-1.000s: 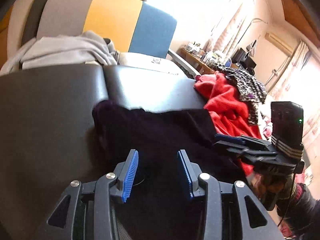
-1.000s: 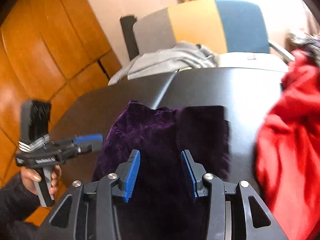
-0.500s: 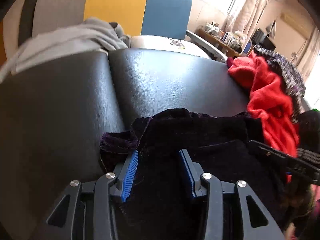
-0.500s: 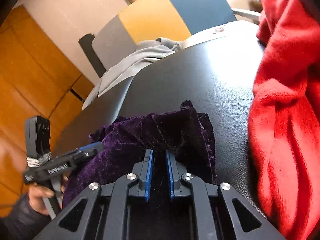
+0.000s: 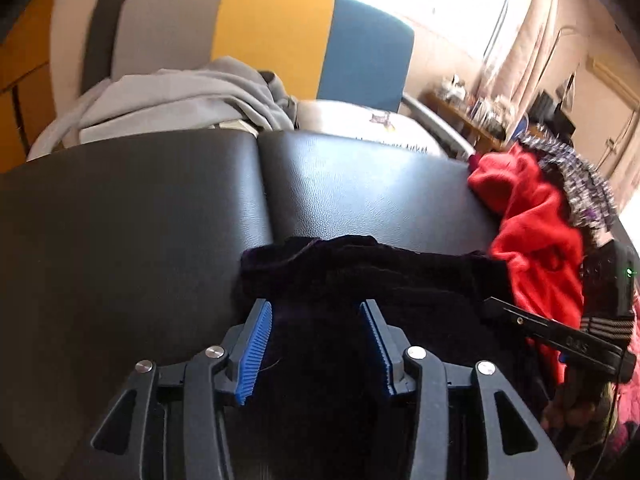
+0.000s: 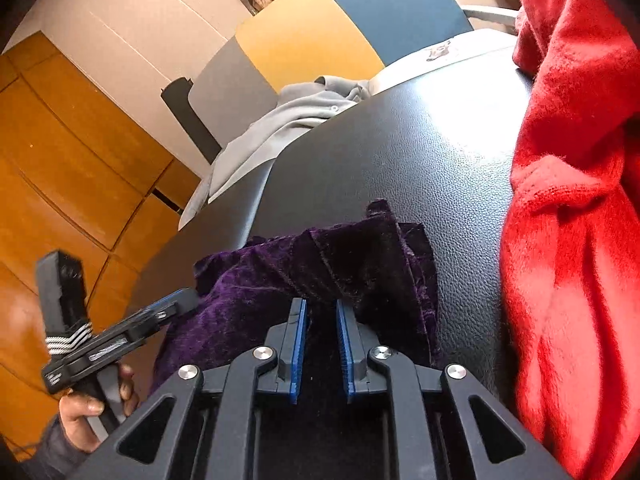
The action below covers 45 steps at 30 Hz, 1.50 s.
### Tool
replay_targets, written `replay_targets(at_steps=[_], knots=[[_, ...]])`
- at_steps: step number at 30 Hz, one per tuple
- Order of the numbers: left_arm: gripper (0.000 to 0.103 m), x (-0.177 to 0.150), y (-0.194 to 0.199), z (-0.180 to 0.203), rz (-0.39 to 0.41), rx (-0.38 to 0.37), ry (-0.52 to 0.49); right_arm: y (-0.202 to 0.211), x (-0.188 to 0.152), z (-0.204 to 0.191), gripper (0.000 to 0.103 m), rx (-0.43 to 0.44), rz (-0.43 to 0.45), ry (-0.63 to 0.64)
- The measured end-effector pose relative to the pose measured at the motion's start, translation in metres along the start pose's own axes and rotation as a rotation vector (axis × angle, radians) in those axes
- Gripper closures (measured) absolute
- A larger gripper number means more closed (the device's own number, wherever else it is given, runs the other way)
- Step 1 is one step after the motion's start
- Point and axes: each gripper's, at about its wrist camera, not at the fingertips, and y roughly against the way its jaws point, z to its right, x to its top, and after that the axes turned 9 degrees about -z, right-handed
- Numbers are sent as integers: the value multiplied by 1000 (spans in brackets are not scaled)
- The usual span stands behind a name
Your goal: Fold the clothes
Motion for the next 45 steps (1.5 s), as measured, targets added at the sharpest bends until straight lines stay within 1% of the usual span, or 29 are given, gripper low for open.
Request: replay_targets(at_steps=[1,2,3,5,8,10,13,15,16,18,19,22,25,28,29,30,31,33,34,35,37,39,41,45], knots=[[54,-8,8,2,4,-7,-11,7,-1,-7,82,-21,-5,26],[53,-17,15,4,7,-15,-21,15,-5,-15,72,-27,-6,69],[53,-25,21,7,6,-20,-34,26,-11,-25,65,-23,-5,126],[53,-43,29,15,-3,-30,-63,44,-25,-45,65,-22,-17,240],[53,-72,39,29,-10,-50,-100,62,-57,-73,65,-51,-84,412],[52,-91,42,39,-19,-68,-127,61,-82,-78,65,-77,-147,475],[50,-123,36,50,-65,-71,-180,55,-121,-81,65,-119,-246,555],[50,-139,29,51,-89,-67,-209,50,-142,-69,66,-169,-269,569],[50,-147,28,53,-82,-56,-235,52,-148,-62,66,-169,-254,553],[50,-158,30,58,-48,-22,-295,59,-155,-49,67,-134,-199,505],[50,-159,30,58,-46,-21,-292,60,-156,-45,67,-122,-181,487],[50,-158,32,54,-54,-45,-254,62,-161,-45,67,-124,-156,488],[50,-161,40,46,-52,-73,-221,64,-159,-44,67,-116,-155,472],[47,-164,51,26,-55,-141,-123,67,-152,-41,66,-96,-168,409],[46,-161,56,14,-45,-169,-71,70,-145,-41,63,-87,-178,380],[45,-157,59,4,-33,-193,-28,75,-139,-42,54,-67,-175,352],[43,-151,60,-6,-22,-219,13,83,-134,-43,47,-40,-162,325],[41,-137,61,-27,2,-276,98,99,-120,-44,27,7,-98,296],[39,-129,59,-35,12,-299,130,104,-110,-42,21,40,-72,271],[37,-119,55,-40,14,-316,146,106,-99,-37,12,69,-55,236],[36,-100,47,-44,14,-332,148,103,-80,-26,11,93,-38,173],[35,-83,38,-41,13,-340,113,94,-62,-12,11,87,-40,121],[33,-69,21,-38,-17,-344,86,81,-47,2,11,86,-60,81],[33,-59,-10,-38,-95,-392,94,49,-27,22,11,77,-122,34]])
